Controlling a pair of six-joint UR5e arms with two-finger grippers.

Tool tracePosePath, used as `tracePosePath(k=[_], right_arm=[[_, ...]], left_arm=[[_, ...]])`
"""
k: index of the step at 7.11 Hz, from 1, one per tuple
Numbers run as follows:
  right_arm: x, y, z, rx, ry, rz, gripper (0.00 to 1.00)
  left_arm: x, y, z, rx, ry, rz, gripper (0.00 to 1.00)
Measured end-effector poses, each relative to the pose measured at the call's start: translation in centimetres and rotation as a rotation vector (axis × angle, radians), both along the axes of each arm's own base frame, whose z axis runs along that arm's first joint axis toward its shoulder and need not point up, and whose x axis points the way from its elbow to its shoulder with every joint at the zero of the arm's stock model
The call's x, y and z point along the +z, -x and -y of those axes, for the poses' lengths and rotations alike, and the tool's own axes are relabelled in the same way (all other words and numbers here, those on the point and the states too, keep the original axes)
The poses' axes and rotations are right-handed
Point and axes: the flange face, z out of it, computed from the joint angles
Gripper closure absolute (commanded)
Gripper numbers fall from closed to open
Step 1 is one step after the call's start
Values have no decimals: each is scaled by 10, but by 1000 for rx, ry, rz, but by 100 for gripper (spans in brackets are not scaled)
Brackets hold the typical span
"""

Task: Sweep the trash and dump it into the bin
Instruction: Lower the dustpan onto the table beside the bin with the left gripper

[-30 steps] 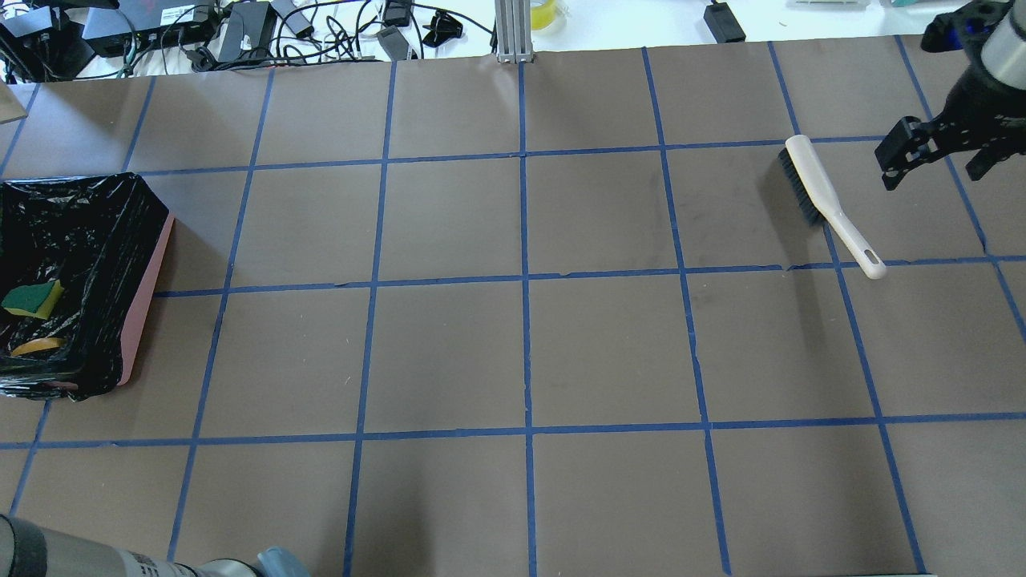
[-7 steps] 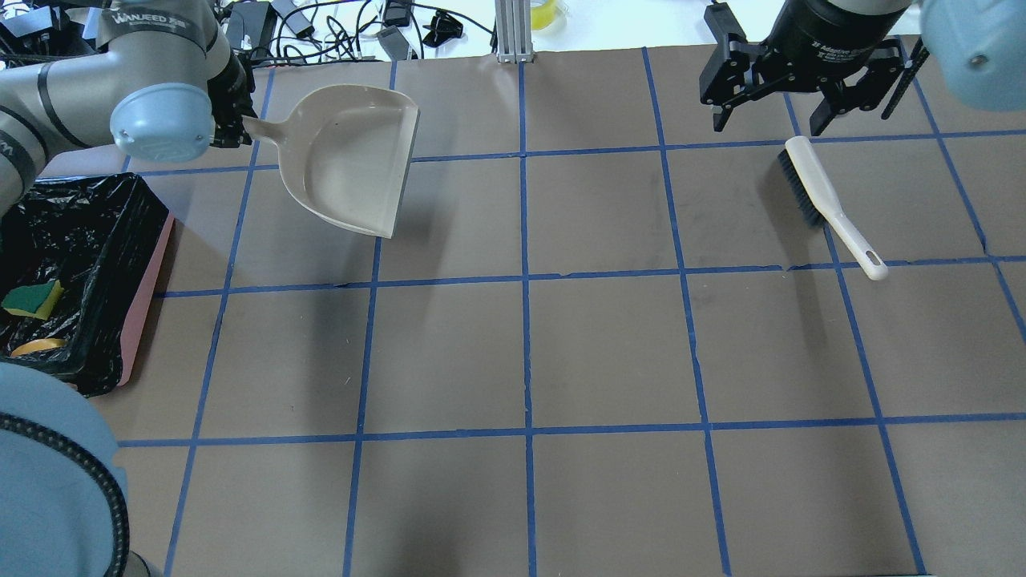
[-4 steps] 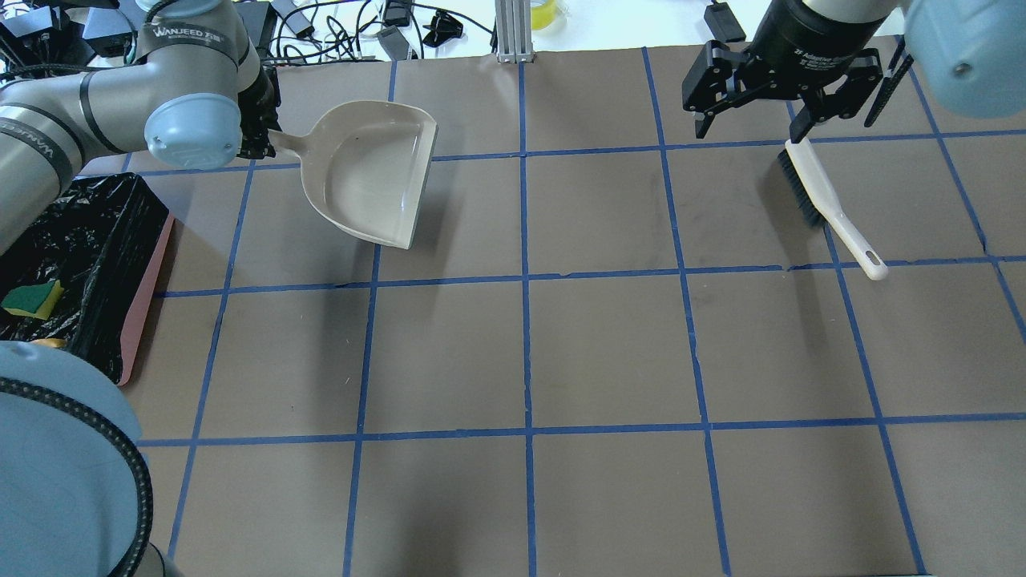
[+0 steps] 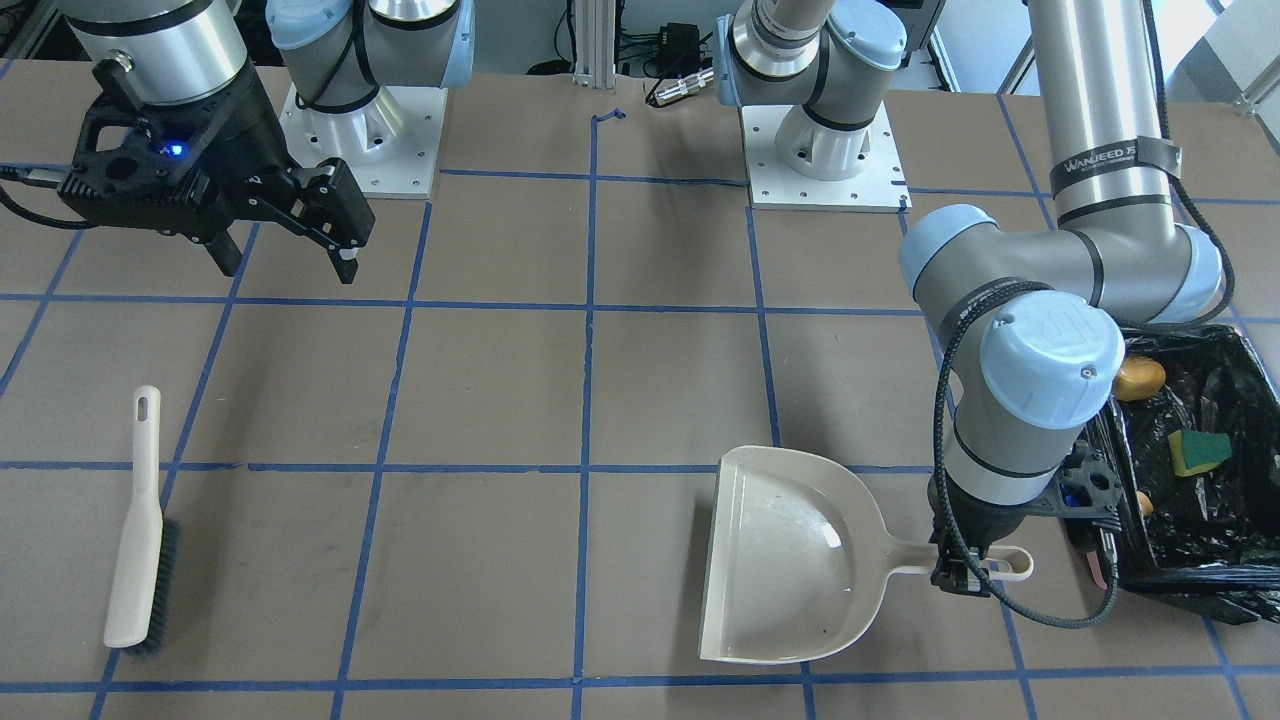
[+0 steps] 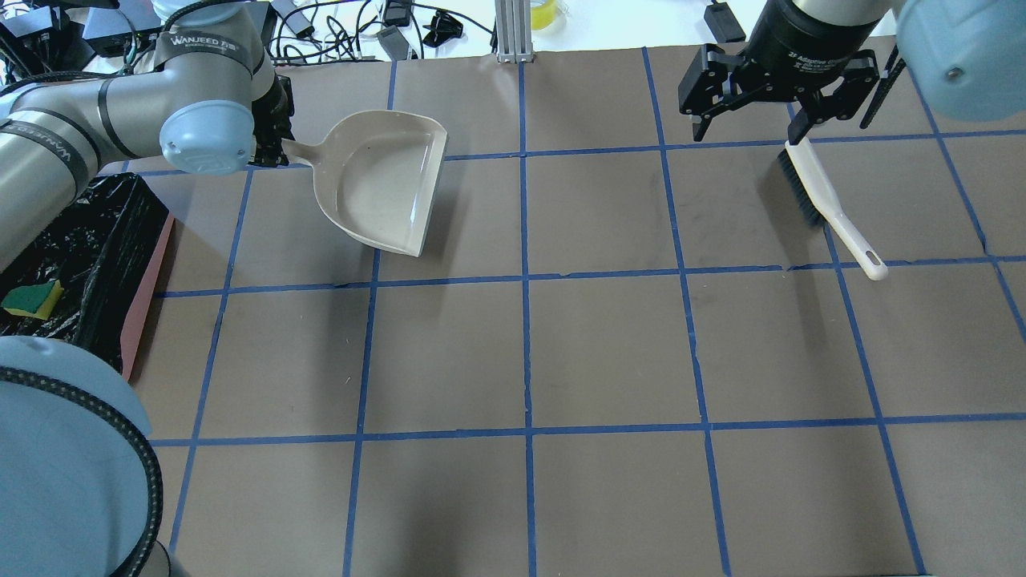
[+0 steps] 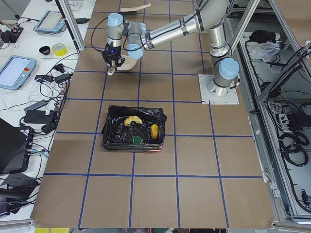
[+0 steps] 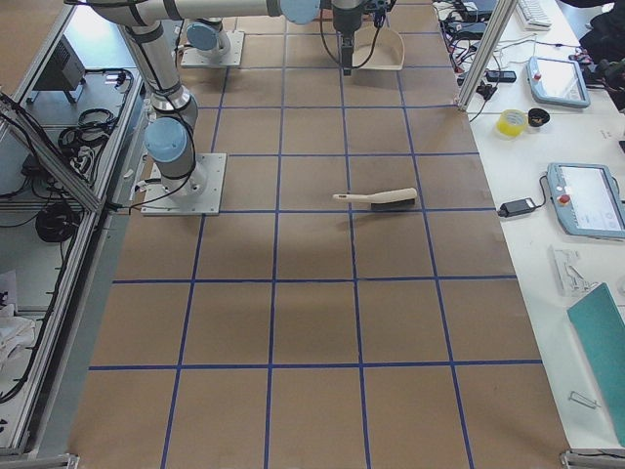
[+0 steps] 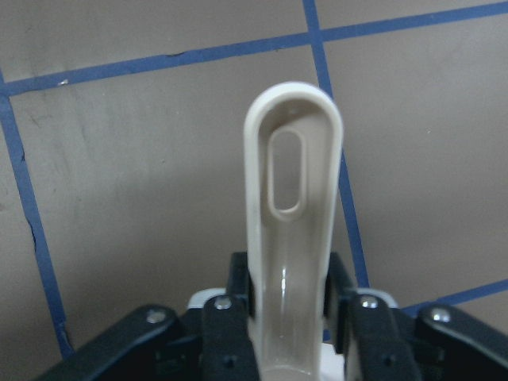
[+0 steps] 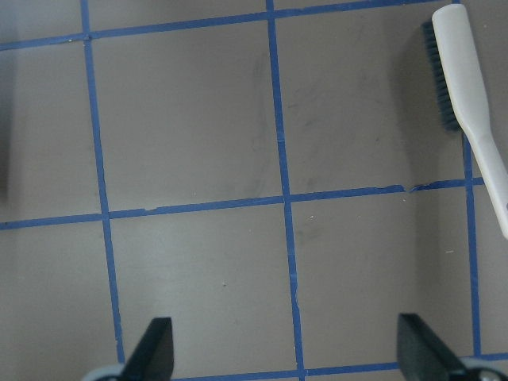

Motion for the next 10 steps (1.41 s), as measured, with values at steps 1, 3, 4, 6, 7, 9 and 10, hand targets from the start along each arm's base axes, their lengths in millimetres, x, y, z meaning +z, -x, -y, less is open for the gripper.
tracePosePath(k=[1, 3, 4, 6, 7, 9, 10], right_arm=[[0, 0, 0, -1, -1, -6, 0], [-1, 1, 0, -2, -2, -8, 0], [-1, 0, 0, -1, -3, -8, 0], [-2, 0, 0, -1, -4, -8, 0], [-2, 0, 0, -1, -5, -8, 0], [-2, 0, 0, 0, -5, -8, 0], [-2, 0, 0, 0, -5, -8, 0]], left_arm=[[-10, 2, 0, -9, -15, -20, 100], [-30, 2, 2, -39, -48, -39, 100], [-41, 0, 4, -76, -71, -31, 100], [-60, -3, 7, -122, -105, -24, 100], [-64, -7, 9, -124, -110, -24, 100], [-62, -20, 14, -98, -102, -31, 100], [-62, -24, 16, -81, -97, -35, 100]])
